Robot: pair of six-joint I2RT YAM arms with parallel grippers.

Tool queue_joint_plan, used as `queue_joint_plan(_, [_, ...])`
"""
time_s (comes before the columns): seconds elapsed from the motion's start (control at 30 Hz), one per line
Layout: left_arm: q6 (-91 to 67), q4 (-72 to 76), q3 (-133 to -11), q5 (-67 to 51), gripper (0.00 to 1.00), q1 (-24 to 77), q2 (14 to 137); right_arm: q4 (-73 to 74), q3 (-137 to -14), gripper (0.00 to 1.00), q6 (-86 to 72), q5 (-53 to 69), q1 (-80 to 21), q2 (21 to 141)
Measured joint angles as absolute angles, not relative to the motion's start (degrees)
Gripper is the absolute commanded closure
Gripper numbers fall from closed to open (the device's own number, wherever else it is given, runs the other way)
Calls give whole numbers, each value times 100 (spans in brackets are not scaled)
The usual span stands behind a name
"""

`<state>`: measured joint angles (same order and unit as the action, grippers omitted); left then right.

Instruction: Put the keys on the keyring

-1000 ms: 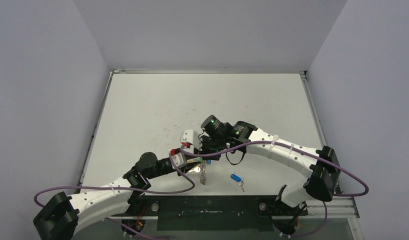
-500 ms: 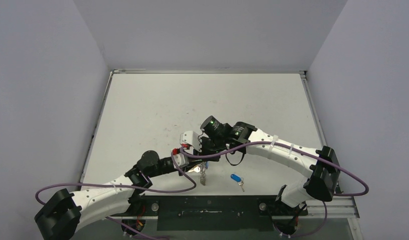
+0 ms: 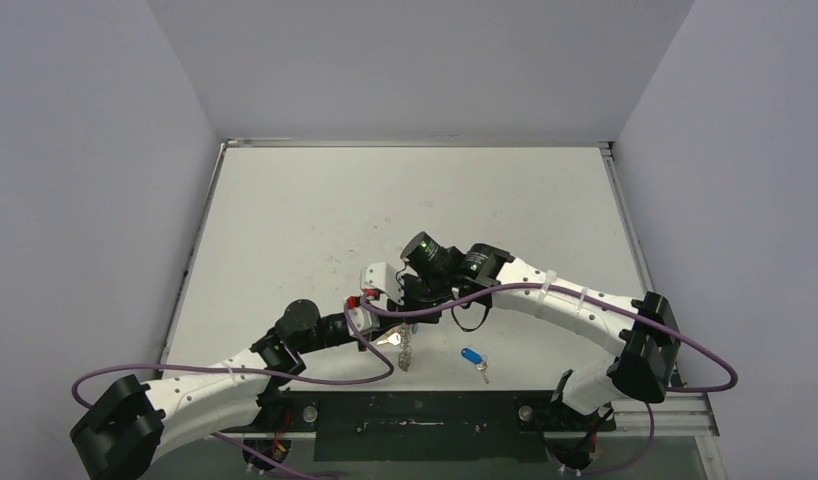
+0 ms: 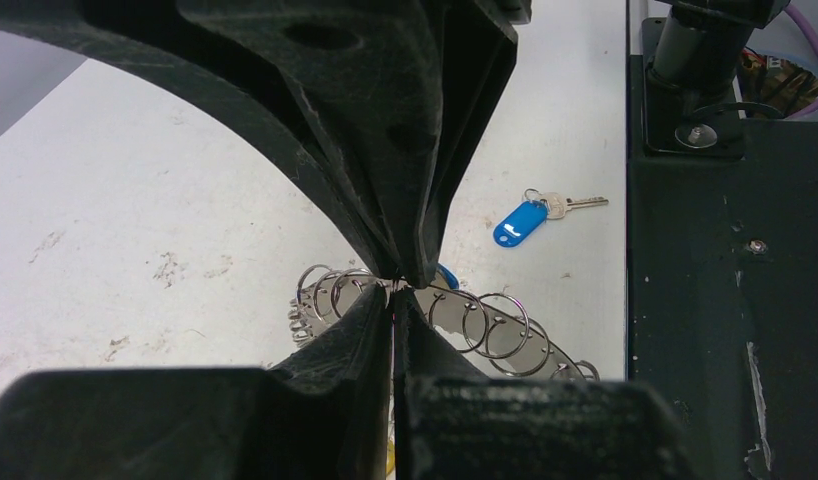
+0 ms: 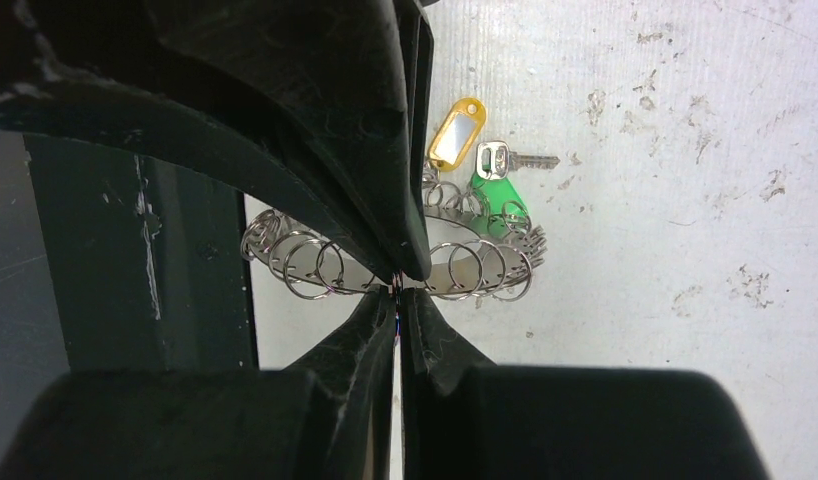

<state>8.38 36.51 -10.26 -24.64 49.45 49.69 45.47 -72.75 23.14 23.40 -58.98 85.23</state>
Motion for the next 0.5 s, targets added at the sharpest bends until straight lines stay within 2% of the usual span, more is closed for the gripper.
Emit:
queue_joint_plan(0.2, [832,3625,-1026,-2445,100,4947,4901,4447,-7253,63,2316,2335,-5892,8521])
queue_joint_plan(0.27, [832,3621,-1026,-2440,100,4947,4847,4357,-7214,56,2290,2335,-5874,8501])
queue_joint_plan(0.5, [816,3662,-958,-2412,100,4947,4768,3723,-6556,54,2244,2777,-5321,7843])
